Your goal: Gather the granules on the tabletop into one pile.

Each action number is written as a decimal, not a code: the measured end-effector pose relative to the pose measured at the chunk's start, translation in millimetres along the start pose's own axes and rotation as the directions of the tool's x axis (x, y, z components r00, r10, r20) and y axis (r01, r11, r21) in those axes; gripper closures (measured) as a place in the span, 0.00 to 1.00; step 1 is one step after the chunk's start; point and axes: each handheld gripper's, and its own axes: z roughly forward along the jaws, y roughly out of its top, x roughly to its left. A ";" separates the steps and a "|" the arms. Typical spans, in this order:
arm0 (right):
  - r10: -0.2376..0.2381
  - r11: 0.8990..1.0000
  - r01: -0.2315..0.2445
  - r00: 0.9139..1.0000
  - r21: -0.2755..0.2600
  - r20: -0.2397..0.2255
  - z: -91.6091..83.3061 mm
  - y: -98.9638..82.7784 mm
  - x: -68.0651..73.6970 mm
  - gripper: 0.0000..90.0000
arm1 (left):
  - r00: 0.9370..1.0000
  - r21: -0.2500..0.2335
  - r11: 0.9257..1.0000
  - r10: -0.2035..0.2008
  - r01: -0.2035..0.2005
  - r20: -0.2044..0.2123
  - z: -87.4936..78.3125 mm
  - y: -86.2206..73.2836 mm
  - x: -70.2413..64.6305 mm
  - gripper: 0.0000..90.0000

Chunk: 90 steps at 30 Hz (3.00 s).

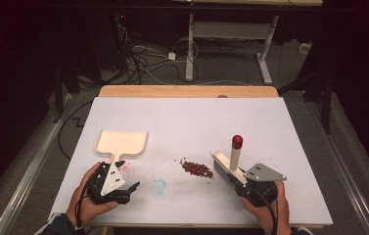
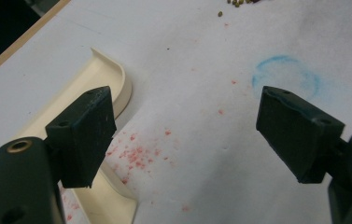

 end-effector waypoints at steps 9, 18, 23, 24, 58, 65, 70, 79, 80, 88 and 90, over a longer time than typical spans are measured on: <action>-0.030 0.999 0.030 0.999 -0.011 -0.026 -1.2 4.9 6.2 0.75 | 1.000 -0.001 1.000 -0.001 0.001 0.000 -0.1 -0.3 0.8 0.21; -0.080 0.994 0.063 0.977 -0.092 -0.199 -24.3 8.4 -4.5 0.75 | 1.000 0.002 1.000 0.000 0.000 0.001 -0.4 -0.9 1.3 0.21; -0.224 0.972 0.181 0.906 -0.152 -0.358 -8.2 7.2 7.9 0.75 | 1.000 0.000 1.000 -0.002 0.002 0.001 1.1 0.5 0.6 0.21; -0.246 0.967 0.197 0.888 -0.160 -0.388 -2.3 6.9 9.9 0.75 | 1.000 0.003 1.000 0.000 0.000 0.002 1.3 0.6 0.9 0.21; 0.017 0.988 -0.049 0.979 -0.150 -0.203 102.4 51.7 65.2 0.75 | 1.000 0.010 1.000 -0.005 0.005 0.007 2.6 -1.3 1.5 0.21; 0.059 0.988 -0.064 0.998 -0.138 -0.038 100.5 50.6 66.6 0.75 | 1.000 0.011 1.000 -0.006 0.006 0.010 1.3 -2.7 1.4 0.21; 0.114 0.987 -0.116 0.993 -0.112 -0.019 92.6 47.0 57.6 0.75 | 1.000 0.015 1.000 0.000 0.000 0.013 1.4 -1.8 0.4 0.21; 0.092 0.988 -0.094 0.995 -0.121 -0.025 75.9 44.1 45.2 0.75 | 1.000 0.020 1.000 0.010 -0.011 0.023 2.6 -1.0 -0.9 0.21; 0.149 0.983 -0.153 0.988 -0.106 -0.041 72.0 44.0 48.5 0.75 | 1.000 0.019 1.000 0.011 -0.011 0.023 2.5 -0.9 -0.8 0.21; -0.001 0.982 -0.034 0.983 -0.187 -0.182 42.2 50.5 26.9 0.75 | 1.000 0.017 1.000 0.008 -0.009 0.023 2.2 -1.8 -0.3 0.21; -0.074 0.974 0.021 0.970 -0.226 -0.230 36.6 45.9 18.3 0.75 | 1.000 0.019 1.000 0.009 -0.009 0.021 2.4 -1.8 -0.3 0.21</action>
